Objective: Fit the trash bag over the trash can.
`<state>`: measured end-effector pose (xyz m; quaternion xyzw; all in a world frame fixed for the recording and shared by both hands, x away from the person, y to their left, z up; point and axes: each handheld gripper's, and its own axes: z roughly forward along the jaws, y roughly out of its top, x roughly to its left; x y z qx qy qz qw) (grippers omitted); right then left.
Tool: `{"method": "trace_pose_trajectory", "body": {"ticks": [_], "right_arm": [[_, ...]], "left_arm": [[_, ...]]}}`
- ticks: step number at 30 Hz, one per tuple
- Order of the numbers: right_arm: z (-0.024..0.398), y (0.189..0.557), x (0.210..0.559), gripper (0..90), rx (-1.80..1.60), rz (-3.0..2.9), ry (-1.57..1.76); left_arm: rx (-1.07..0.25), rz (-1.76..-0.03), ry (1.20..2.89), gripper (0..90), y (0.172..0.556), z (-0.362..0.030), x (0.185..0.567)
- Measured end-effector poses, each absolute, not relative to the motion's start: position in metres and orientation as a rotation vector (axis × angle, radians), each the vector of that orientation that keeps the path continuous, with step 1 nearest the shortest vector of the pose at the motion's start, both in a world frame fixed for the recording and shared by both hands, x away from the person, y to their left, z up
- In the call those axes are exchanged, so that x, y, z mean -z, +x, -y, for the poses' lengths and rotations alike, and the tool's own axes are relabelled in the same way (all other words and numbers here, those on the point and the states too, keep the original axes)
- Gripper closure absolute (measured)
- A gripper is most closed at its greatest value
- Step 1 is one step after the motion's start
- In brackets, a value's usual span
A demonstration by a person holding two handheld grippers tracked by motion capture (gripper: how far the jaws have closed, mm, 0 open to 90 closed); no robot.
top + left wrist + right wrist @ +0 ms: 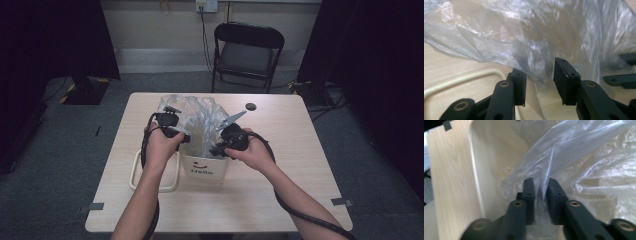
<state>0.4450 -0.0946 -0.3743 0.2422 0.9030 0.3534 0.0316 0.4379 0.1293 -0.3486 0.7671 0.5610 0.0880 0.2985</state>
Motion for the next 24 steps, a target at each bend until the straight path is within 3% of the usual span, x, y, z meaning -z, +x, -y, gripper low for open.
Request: {"method": "trace_pose_trajectory", "body": {"ticks": [3, 5, 13, 19, 21, 22, 24], "right_arm": [[0.103, 0.442, 0.366, 48.4, -1.166, -2.717, 0.781], [0.108, 0.441, 0.359, 39.3, -1.213, -2.695, 0.821], [0.118, 0.453, 0.334, 29.0, -1.287, -2.500, 0.933], [0.097, 0.491, 0.336, 32.2, -1.273, -2.378, 1.091], [0.087, 0.500, 0.337, 46.4, -1.250, -2.406, 1.066], [0.083, 0.504, 0.337, 48.8, -1.227, -2.425, 1.062], [0.077, 0.507, 0.340, 66.0, -1.198, -2.482, 1.043]], "left_arm": [[-0.241, -1.498, 2.044, 65.1, 0.435, -0.128, 0.349], [-0.250, -1.500, 2.038, 66.4, 0.434, -0.129, 0.348], [-0.280, -1.498, 2.029, 66.7, 0.431, -0.139, 0.343], [-0.247, -1.490, 2.007, 60.6, 0.432, -0.141, 0.348], [-0.270, -1.485, 1.999, 49.2, 0.433, -0.143, 0.349], [-0.278, -1.482, 2.008, 40.9, 0.434, -0.145, 0.349], [-0.292, -1.447, 2.013, 31.8, 0.434, -0.147, 0.349]]}}
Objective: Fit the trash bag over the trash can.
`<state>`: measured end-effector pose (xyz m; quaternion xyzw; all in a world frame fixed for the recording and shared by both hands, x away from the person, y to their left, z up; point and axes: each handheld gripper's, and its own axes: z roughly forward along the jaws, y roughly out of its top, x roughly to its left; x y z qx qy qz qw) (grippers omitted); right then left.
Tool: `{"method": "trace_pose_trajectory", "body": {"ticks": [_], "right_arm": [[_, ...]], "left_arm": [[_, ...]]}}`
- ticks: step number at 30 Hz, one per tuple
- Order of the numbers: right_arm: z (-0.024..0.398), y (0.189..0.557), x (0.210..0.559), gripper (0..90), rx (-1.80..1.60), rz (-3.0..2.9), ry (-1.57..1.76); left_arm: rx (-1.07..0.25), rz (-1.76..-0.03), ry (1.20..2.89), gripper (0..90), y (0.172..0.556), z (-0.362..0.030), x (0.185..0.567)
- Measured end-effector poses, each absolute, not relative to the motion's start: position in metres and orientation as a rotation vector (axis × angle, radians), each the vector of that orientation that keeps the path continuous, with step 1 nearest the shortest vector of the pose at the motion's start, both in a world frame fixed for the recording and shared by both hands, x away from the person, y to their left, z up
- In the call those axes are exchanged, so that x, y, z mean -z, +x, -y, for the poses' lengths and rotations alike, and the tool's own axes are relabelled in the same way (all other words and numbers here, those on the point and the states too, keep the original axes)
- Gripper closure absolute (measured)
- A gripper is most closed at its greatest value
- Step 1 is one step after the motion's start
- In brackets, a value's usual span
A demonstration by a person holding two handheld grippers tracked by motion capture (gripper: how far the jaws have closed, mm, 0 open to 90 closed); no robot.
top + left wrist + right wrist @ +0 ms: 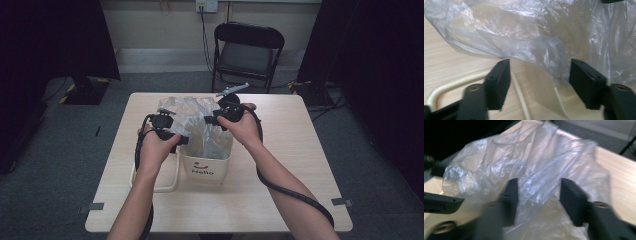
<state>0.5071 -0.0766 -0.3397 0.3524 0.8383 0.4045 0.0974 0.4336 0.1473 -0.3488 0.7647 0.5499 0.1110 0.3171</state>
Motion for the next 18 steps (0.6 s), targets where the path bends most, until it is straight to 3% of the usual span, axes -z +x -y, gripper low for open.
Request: {"method": "trace_pose_trajectory", "body": {"ticks": [4, 7, 16, 18], "right_arm": [[0.075, 0.503, 0.345, 84.5, -1.185, -2.577, 1.009], [0.081, 0.491, 0.348, 87.7, -1.243, -2.630, 0.967], [0.093, 0.450, 0.364, 87.4, -1.256, -2.758, 0.835], [0.094, 0.446, 0.367, 86.6, -1.262, -2.771, 0.794]], "left_arm": [[-0.320, -1.406, 1.948, 20.2, 0.433, -0.152, 0.347], [-0.296, -1.416, 1.909, 21.2, 0.434, -0.151, 0.346], [-0.279, -1.364, 1.895, 34.3, 0.437, -0.135, 0.339], [-0.275, -1.344, 1.907, 41.9, 0.439, -0.130, 0.340]]}}
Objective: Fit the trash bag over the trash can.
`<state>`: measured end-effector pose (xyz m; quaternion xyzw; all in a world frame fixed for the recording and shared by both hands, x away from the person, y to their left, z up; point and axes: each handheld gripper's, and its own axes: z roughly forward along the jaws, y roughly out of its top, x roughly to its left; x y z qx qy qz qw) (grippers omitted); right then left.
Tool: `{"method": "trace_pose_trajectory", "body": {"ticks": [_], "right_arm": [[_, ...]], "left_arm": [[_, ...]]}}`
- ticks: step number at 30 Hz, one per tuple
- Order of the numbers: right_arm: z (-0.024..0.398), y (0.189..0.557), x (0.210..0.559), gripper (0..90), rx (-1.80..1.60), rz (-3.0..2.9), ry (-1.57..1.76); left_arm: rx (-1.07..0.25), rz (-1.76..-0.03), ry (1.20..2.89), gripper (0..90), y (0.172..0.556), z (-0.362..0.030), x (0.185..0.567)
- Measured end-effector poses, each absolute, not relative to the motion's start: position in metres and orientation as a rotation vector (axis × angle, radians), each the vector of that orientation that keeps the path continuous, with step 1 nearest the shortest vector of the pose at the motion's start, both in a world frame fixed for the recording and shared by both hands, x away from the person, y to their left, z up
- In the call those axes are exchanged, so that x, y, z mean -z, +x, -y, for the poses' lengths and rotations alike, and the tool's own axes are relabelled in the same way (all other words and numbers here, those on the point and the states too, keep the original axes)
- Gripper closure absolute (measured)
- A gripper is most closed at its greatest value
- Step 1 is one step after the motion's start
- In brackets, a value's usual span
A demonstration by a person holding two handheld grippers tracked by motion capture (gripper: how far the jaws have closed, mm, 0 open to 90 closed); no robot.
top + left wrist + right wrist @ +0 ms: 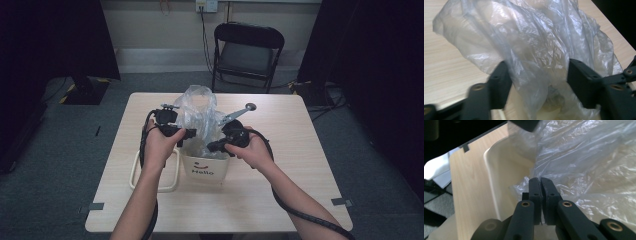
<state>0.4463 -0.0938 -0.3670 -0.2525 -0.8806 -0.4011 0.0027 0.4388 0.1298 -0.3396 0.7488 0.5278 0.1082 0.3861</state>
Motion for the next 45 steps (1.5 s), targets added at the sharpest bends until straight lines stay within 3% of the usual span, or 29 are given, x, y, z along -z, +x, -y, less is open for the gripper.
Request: {"method": "trace_pose_trajectory", "body": {"ticks": [6, 9, 10, 14, 19, 25, 28, 29, 31, 34, 36, 38, 42, 45], "right_arm": [[0.094, 0.442, 0.370, 83.0, 1.261, 2.758, -0.773], [0.095, 0.443, 0.368, 75.8, 1.276, 2.762, -0.779], [0.095, 0.443, 0.367, 69.8, 1.280, 2.758, -0.796], [0.104, 0.445, 0.356, 50.8, 1.383, 2.749, -0.901], [0.114, 0.457, 0.341, 41.9, 1.492, 2.742, -0.996], [0.102, 0.479, 0.331, 42.1, 1.517, 2.758, -1.087], [0.093, 0.487, 0.334, 50.8, 1.459, 2.794, -1.090], [0.090, 0.489, 0.337, 57.6, 1.442, 2.796, -1.083], [0.087, 0.489, 0.341, 71.8, 1.404, 2.791, -1.038], [0.085, 0.485, 0.349, 82.7, 1.366, 2.779, -0.961], [0.085, 0.480, 0.354, 85.5, 1.348, 2.792, -0.925], [0.086, 0.476, 0.357, 86.2, 1.329, 2.811, -0.881], [0.090, 0.467, 0.363, 86.5, 1.290, 2.822, -0.832], [0.095, 0.464, 0.367, 86.5, 1.264, 2.823, -0.810]], "left_arm": [[-0.281, -1.316, 1.964, 68.9, 0.442, -0.121, 0.341], [-0.237, -1.305, 1.990, 81.5, 0.442, -0.120, 0.341], [-0.238, -1.298, 2.018, 84.1, 0.441, -0.120, 0.342], [-0.214, -1.276, 2.068, 85.7, 0.434, -0.119, 0.347], [-0.206, -1.279, 2.085, 85.6, 0.432, -0.120, 0.354], [-0.168, -1.263, 2.086, 84.0, 0.430, -0.116, 0.359], [-0.152, -1.260, 2.091, 83.9, 0.430, -0.116, 0.361], [-0.152, -1.258, 2.092, 83.7, 0.431, -0.117, 0.362], [-0.169, -1.268, 2.095, 82.3, 0.430, -0.118, 0.361], [-0.171, -1.265, 2.075, 78.8, 0.429, -0.121, 0.360], [-0.188, -1.265, 2.052, 71.7, 0.428, -0.123, 0.357], [-0.220, -1.249, 2.011, 55.3, 0.428, -0.125, 0.353], [-0.233, -1.260, 1.978, 36.1, 0.426, -0.130, 0.339], [-0.236, -1.286, 1.955, 31.3, 0.426, -0.136, 0.328]]}}
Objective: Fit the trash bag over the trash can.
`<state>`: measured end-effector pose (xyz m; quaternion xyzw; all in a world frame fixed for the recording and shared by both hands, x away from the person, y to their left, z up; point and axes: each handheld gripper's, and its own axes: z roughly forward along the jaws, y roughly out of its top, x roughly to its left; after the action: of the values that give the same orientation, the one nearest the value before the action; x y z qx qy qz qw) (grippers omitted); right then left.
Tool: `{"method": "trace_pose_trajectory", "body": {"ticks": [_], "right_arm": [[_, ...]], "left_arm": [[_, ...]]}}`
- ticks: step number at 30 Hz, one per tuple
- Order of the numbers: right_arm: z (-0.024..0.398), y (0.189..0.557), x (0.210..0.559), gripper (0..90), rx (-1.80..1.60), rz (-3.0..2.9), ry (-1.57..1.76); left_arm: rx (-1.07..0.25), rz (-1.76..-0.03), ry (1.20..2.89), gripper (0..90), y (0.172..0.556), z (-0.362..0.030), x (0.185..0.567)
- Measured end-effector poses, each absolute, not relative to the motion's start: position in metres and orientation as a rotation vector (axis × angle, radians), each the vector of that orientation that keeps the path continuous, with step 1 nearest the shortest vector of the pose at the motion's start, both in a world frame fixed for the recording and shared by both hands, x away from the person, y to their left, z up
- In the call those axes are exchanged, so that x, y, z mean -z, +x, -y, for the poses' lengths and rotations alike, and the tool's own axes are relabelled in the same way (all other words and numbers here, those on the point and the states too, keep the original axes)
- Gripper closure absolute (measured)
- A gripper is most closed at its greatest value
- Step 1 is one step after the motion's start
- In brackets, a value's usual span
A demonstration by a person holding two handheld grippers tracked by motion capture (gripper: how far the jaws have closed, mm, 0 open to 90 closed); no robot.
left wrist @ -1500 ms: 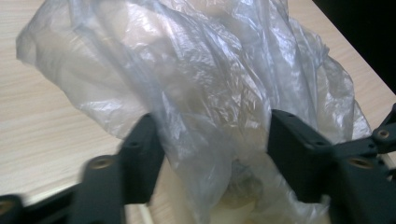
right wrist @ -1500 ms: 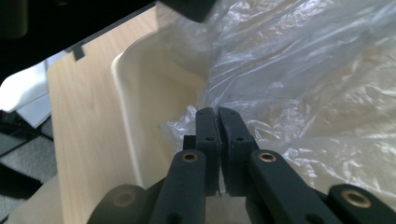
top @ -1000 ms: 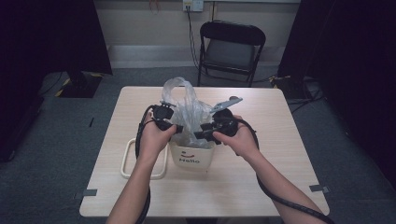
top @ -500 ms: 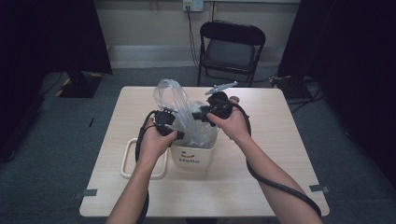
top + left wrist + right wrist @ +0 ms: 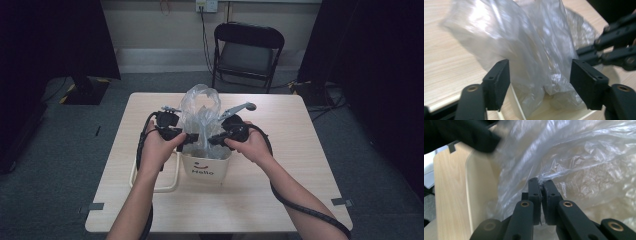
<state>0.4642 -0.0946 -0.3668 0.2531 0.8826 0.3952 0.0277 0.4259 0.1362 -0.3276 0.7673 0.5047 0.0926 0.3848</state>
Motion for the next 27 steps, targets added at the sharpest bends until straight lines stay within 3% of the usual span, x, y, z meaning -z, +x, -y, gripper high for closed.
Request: {"method": "trace_pose_trajectory", "body": {"ticks": [12, 15, 16, 17, 19, 27], "right_arm": [[0.102, 0.462, 0.370, 85.9, -1.224, -2.749, 0.777], [0.102, 0.462, 0.369, 85.7, -1.229, -2.746, 0.776], [0.102, 0.462, 0.369, 85.7, -1.231, -2.746, 0.782], [0.103, 0.462, 0.368, 85.7, -1.231, -2.746, 0.781], [0.105, 0.462, 0.367, 85.7, -1.234, -2.739, 0.778], [0.123, 0.461, 0.362, 85.8, -1.260, -2.697, 0.821]], "left_arm": [[-0.228, -1.318, 1.964, 31.8, 0.461, -0.133, 0.326], [-0.195, -1.305, 1.972, 46.7, 0.465, -0.128, 0.330], [-0.184, -1.301, 1.986, 54.1, 0.465, -0.127, 0.330], [-0.177, -1.301, 2.003, 67.9, 0.464, -0.127, 0.330], [-0.186, -1.281, 2.018, 76.7, 0.461, -0.129, 0.328], [-0.176, -1.220, 2.016, 83.4, 0.434, -0.151, 0.320]]}}
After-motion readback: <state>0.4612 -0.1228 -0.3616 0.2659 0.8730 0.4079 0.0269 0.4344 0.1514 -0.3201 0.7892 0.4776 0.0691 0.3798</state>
